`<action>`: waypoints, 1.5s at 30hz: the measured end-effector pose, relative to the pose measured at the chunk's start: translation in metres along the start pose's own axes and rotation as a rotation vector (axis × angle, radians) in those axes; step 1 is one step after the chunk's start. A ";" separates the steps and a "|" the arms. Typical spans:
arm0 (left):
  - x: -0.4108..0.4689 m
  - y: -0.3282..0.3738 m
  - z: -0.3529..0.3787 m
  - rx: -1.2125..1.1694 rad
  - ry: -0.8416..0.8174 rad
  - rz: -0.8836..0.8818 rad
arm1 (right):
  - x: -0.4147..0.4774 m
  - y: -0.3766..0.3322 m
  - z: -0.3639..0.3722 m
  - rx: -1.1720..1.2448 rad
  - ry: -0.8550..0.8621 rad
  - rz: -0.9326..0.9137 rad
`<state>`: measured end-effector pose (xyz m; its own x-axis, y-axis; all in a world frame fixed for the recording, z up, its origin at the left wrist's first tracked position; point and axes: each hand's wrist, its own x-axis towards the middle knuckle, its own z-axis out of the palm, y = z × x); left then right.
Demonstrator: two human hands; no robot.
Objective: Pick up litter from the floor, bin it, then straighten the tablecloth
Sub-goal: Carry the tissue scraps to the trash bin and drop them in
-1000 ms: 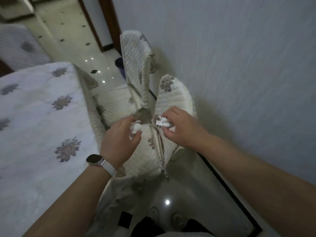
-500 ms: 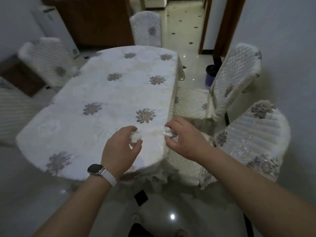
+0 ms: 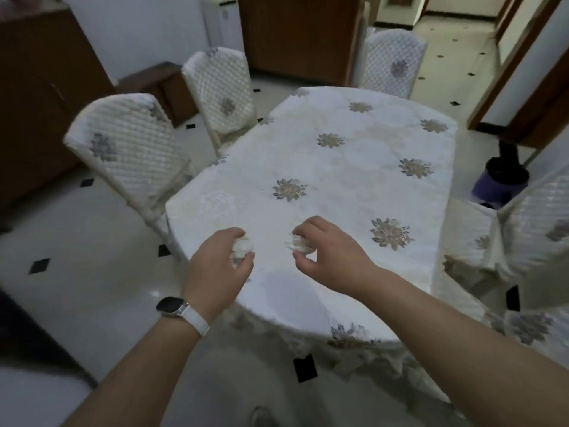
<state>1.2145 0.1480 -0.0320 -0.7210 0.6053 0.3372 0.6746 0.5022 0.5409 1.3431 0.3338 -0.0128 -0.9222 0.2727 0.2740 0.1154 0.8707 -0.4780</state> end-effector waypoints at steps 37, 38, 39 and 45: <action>0.161 -0.430 -0.239 0.266 0.245 -0.503 | 0.470 -0.269 0.339 0.239 -0.301 -0.495; 0.163 -0.439 -0.246 0.260 0.252 -0.520 | 0.479 -0.278 0.345 0.238 -0.309 -0.503; 0.166 -0.451 -0.256 0.253 0.263 -0.540 | 0.490 -0.290 0.353 0.234 -0.315 -0.513; 0.181 -0.524 -0.299 0.251 0.316 -0.556 | 0.543 -0.343 0.399 0.211 -0.348 -0.546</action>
<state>0.6835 -0.1903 -0.0238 -0.9566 0.0259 0.2901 0.1793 0.8374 0.5164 0.6559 0.0196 -0.0325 -0.8969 -0.3616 0.2547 -0.4423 0.7378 -0.5099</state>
